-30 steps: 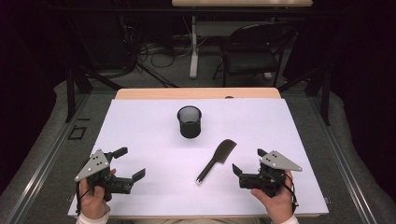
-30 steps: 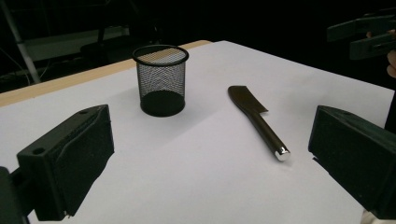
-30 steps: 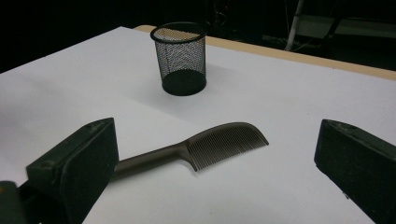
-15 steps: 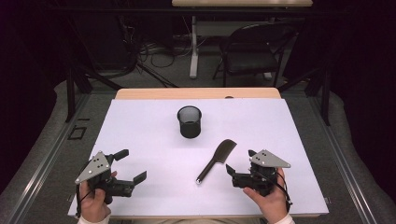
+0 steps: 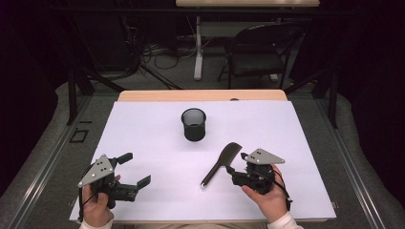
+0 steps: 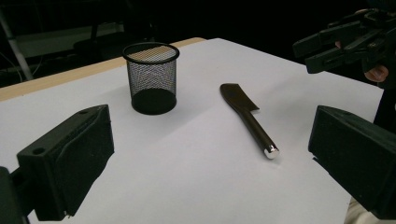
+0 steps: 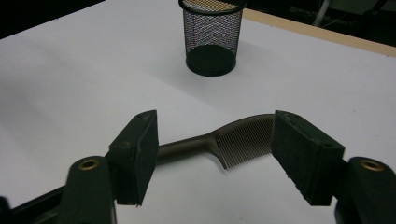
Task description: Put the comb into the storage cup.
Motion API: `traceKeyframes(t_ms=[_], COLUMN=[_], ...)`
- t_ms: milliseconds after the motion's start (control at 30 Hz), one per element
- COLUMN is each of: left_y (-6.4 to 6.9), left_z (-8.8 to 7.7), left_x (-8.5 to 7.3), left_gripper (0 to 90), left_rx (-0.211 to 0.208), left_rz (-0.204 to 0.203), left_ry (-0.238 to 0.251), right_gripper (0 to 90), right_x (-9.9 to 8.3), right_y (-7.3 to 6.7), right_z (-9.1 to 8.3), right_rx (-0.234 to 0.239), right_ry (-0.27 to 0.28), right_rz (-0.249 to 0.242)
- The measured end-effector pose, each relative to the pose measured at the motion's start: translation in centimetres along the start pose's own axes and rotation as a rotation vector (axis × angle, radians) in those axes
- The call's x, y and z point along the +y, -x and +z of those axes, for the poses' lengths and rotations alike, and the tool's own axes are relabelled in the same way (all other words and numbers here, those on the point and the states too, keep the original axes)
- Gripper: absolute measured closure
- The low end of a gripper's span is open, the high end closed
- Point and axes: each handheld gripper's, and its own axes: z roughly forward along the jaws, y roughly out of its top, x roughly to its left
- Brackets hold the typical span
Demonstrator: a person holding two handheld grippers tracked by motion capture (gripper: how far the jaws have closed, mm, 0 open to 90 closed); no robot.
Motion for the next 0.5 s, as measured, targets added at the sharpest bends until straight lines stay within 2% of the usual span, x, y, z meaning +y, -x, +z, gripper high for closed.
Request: traceKeyframes(t_ms=[100,500], left_y=[0.0,-0.1], left_z=[0.0,0.0], left_x=[0.0,0.0], left_gripper=[0.3,0.3], left_rx=[-0.001,0.001], left_rz=[0.0,-0.003], left_ry=[0.0,-0.002], right_gripper=[36.5,48.5], right_x=[0.4,1.3], right_y=[-0.2,-0.9], right_z=[0.7,2.4], right_rx=[0.015,0.03], right_ry=[-0.024,-0.048], right_rz=[0.001,-0.008])
